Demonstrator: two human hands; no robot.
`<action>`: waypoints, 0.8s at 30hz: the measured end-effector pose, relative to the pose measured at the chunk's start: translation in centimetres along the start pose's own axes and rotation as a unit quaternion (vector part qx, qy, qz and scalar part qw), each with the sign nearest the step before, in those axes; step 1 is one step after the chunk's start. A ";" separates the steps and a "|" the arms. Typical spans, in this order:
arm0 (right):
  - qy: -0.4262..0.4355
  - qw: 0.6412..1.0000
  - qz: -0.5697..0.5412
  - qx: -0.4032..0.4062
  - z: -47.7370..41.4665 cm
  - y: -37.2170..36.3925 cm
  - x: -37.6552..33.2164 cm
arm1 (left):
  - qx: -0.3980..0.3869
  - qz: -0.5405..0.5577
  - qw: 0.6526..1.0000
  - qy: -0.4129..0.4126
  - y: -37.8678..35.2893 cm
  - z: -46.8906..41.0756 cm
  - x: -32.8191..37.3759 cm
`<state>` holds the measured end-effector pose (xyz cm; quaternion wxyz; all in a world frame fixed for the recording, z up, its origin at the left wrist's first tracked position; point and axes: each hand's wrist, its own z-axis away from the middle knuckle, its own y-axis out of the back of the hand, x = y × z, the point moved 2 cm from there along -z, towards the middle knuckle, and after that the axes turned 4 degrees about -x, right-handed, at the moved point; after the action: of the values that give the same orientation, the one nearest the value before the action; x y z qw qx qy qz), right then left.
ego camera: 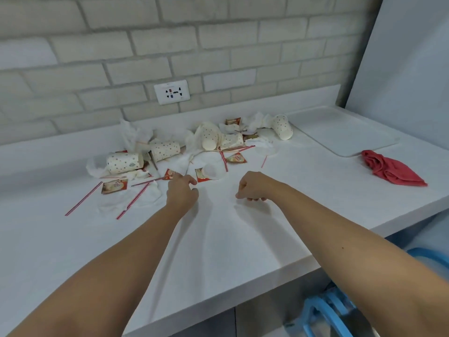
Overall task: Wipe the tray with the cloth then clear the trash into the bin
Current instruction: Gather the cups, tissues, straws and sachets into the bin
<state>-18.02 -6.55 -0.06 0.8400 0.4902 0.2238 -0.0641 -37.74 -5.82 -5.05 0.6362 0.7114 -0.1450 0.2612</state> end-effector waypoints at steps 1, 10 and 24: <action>0.006 1.000 0.000 0.000 -0.6 -0.4 -0.8 | 0.007 -0.012 1.000 0.009 0.6 -0.3 -1.1; 0.073 0.995 0.044 0.046 -5.5 -3.2 -7.6 | -0.010 -0.156 0.972 0.173 6.1 -1.1 -9.6; 0.167 0.946 0.266 0.077 -11.1 -6.2 -13.4 | -0.061 -0.177 0.981 0.044 5.4 -1.2 -12.4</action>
<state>-35.51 -1.78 -3.77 0.7367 0.5990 0.2161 0.2275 -51.08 -7.02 -7.46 0.7202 0.6735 -0.0041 0.1665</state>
